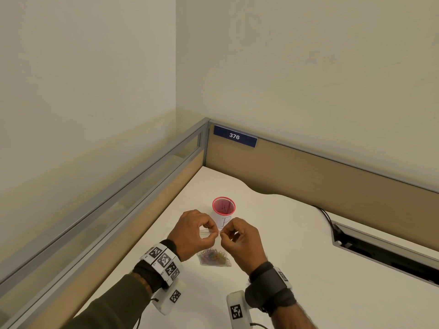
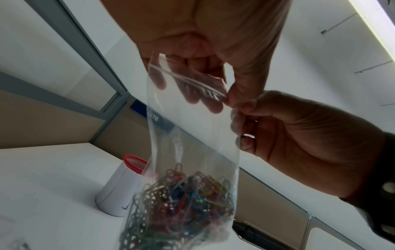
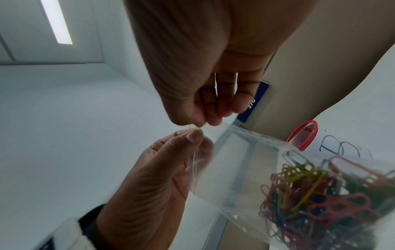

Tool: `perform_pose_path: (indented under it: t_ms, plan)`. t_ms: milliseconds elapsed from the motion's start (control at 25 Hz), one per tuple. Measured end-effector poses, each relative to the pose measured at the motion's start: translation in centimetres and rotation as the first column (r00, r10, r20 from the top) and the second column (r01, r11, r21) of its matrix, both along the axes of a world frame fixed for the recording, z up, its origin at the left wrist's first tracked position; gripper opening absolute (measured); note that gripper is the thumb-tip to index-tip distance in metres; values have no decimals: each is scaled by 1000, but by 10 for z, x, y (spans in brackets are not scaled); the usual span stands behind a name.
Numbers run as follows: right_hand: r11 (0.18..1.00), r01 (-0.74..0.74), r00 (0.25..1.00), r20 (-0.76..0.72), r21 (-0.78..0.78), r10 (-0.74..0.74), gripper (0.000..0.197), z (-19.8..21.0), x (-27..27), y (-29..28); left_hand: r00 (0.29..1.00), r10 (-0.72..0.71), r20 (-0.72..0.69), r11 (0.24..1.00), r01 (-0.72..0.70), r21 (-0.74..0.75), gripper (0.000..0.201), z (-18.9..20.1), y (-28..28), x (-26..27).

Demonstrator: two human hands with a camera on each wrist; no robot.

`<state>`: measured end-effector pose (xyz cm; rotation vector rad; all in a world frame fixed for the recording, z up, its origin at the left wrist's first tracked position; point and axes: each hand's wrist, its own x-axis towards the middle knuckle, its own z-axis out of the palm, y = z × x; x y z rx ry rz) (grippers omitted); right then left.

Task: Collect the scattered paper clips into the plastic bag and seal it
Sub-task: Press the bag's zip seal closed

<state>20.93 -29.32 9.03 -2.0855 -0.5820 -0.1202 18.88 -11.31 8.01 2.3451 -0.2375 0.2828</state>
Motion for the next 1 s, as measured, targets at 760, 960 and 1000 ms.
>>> perform_pose_path:
  t_ms: [760, 960, 1000]
  plan:
    - [996, 51, 996, -71, 76, -46, 12, 4, 1, -18, 997, 14, -74, 988, -25, -155, 17, 3, 35, -8]
    - [989, 74, 993, -96, 125, -62, 11, 1, 4, -24, 993, 57, -108, 963, -83, -256, 7, 0, 38, -8]
    - [987, 79, 992, -106, 139, -64, 11, 0, 5, -25, 992, 61, -114, 951, -92, -296, 4, 0, 36, -8]
